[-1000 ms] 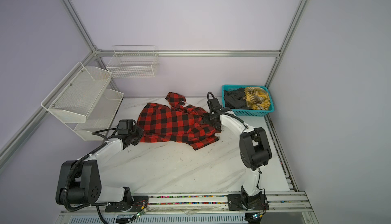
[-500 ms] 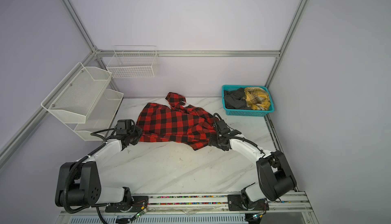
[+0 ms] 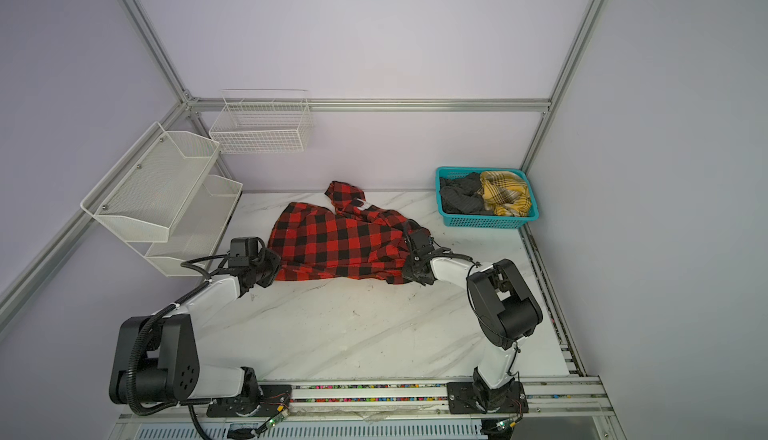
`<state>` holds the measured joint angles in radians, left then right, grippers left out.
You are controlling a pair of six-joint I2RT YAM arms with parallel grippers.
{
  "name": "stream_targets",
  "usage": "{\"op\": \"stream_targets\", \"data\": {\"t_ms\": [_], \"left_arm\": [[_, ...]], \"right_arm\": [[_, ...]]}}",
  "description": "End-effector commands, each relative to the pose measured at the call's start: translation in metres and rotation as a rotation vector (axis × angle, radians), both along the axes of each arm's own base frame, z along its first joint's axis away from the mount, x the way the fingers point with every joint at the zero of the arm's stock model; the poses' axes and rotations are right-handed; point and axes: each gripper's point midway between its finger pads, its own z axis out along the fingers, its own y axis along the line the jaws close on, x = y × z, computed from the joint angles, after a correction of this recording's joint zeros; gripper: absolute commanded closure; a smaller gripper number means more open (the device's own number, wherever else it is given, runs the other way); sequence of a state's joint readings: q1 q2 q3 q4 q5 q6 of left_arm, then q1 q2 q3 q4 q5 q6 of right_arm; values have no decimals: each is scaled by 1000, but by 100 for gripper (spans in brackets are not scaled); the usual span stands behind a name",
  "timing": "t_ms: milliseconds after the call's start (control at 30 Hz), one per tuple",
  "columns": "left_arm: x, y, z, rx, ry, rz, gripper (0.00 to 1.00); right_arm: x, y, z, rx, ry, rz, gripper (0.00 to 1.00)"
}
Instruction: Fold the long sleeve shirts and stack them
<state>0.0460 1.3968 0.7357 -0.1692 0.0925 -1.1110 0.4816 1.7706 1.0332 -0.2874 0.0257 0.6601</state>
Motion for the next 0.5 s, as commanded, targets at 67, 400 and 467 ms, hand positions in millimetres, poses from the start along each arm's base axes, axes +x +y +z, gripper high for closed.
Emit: {"op": "stream_targets", "data": {"t_ms": [67,400,467], "left_arm": [[-6,-9,-13,-28,4,-65,100],[-13,-14,12,60,-29,-94,100],[-17,-14,12,91,-19,-103,100]], "right_arm": [[-11,-22,56,-125,-24,-93,100],[4,61,175,-83,-74,44,100],[49,91,168,-84,-94,78,100]]}}
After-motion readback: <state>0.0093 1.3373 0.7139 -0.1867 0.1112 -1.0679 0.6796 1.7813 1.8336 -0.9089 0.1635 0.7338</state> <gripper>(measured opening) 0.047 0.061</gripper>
